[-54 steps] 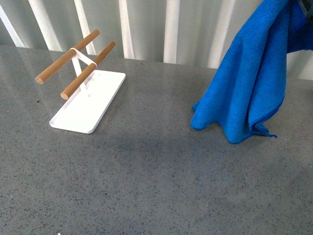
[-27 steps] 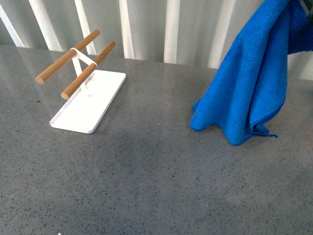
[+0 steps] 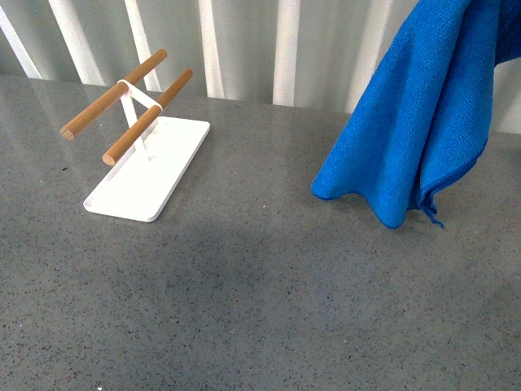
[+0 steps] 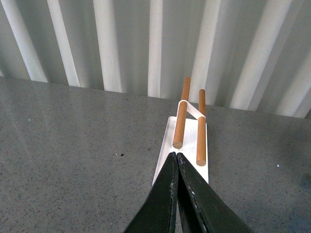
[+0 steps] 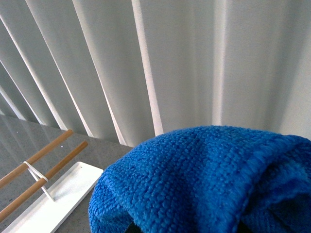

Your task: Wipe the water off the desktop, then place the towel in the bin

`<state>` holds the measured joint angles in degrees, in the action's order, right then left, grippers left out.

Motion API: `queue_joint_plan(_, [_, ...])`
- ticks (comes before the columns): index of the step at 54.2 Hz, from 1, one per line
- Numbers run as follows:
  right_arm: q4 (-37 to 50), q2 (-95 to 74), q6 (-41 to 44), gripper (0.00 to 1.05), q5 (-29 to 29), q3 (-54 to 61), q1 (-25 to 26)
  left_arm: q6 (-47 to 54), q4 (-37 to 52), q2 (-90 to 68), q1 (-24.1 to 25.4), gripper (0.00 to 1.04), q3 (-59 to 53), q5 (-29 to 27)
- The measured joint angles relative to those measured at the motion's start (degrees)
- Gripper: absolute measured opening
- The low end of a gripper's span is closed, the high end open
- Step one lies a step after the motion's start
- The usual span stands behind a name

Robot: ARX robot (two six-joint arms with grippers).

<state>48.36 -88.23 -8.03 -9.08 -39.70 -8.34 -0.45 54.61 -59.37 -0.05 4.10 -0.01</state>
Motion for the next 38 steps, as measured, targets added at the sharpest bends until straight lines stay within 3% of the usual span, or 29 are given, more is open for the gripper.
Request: queue_joint_plan(38, [-9.27, 4.35, 1.14, 0.03, 2.78, -0.85, -0.02, 0.00, -25.75, 30.21, 0.00, 0.03, -2.75, 0.00])
